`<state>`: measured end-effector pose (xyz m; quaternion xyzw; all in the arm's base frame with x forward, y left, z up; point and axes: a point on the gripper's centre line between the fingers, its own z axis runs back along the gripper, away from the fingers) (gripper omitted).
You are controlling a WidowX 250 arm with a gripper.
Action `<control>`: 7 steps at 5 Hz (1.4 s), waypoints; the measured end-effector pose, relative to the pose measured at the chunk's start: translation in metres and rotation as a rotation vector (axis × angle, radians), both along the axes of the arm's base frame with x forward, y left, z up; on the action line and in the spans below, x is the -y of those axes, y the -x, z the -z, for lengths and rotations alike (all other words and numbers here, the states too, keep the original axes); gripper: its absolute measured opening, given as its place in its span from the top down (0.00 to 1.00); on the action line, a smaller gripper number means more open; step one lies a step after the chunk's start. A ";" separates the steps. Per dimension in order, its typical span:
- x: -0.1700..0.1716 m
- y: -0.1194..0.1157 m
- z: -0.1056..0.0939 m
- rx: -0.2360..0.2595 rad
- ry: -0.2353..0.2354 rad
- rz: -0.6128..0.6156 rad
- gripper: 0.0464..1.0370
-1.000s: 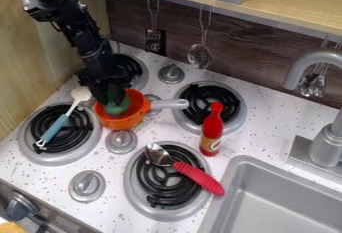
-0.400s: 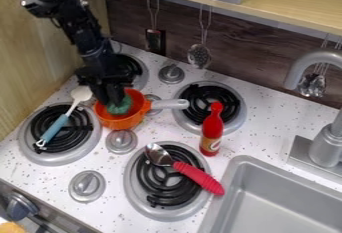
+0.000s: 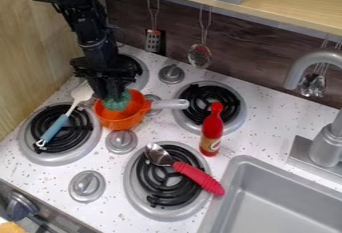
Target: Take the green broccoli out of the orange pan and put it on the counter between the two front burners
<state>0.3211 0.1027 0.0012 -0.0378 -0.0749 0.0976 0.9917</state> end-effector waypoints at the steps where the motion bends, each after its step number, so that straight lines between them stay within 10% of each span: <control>1: 0.007 0.019 -0.003 -0.054 0.003 -0.061 0.72; 7: 0.038 0.072 0.045 -0.209 0.010 -0.254 0.72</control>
